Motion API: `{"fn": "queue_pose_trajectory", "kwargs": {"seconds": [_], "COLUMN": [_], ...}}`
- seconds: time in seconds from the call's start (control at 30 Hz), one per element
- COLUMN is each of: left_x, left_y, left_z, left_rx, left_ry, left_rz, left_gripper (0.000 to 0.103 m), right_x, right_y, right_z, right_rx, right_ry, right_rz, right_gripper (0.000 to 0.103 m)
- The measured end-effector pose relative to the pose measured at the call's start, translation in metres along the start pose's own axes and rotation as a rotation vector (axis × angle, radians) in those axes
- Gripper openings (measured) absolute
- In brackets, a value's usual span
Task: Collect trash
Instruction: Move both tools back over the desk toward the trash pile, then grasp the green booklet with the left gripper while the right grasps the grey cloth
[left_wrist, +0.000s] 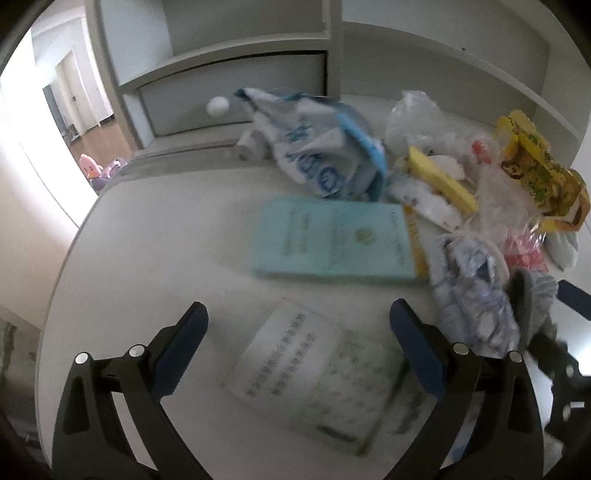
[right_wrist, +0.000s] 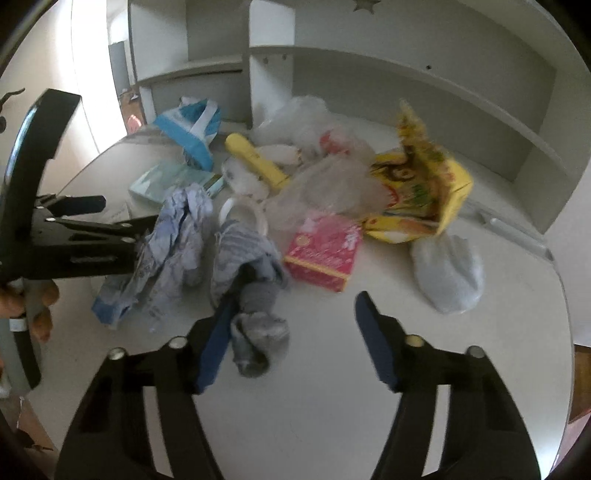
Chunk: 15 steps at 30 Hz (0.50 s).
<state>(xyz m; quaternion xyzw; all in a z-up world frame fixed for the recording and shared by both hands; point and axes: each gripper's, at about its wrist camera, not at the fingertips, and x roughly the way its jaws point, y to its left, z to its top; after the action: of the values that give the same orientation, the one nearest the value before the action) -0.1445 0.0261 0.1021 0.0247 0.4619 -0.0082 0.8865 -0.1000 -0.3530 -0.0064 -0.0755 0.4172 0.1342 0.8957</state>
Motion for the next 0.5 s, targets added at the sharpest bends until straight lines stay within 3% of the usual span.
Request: {"fn": "queue_pose_trajectory", "kwargs": {"seconds": [0.2,0.27,0.3,0.5], "left_x": [-0.010,-0.015,-0.018,0.012], "left_y": [0.008,0.007,0.008,0.016], "left_z": [-0.006,-0.015,-0.013,-0.013], "left_rx": [-0.001,-0.011,-0.017,0.027], "left_ry": [0.014,0.007,0.002,0.012], "left_rz": [0.026,0.036,0.032,0.062], "left_gripper": [0.096,0.096,0.096,0.096], "right_x": [0.000,-0.003,-0.005,-0.016], "right_y": [0.000,-0.003,-0.003,-0.015], "right_z": [-0.003,-0.004,-0.006,-0.015], "right_rx": [0.027,0.048,0.055,0.105], "right_ry": [-0.007,-0.013,-0.015,-0.030], "right_rz": [0.024,0.051,0.054,0.045], "right_gripper": [0.052,0.036,0.034,0.027]}}
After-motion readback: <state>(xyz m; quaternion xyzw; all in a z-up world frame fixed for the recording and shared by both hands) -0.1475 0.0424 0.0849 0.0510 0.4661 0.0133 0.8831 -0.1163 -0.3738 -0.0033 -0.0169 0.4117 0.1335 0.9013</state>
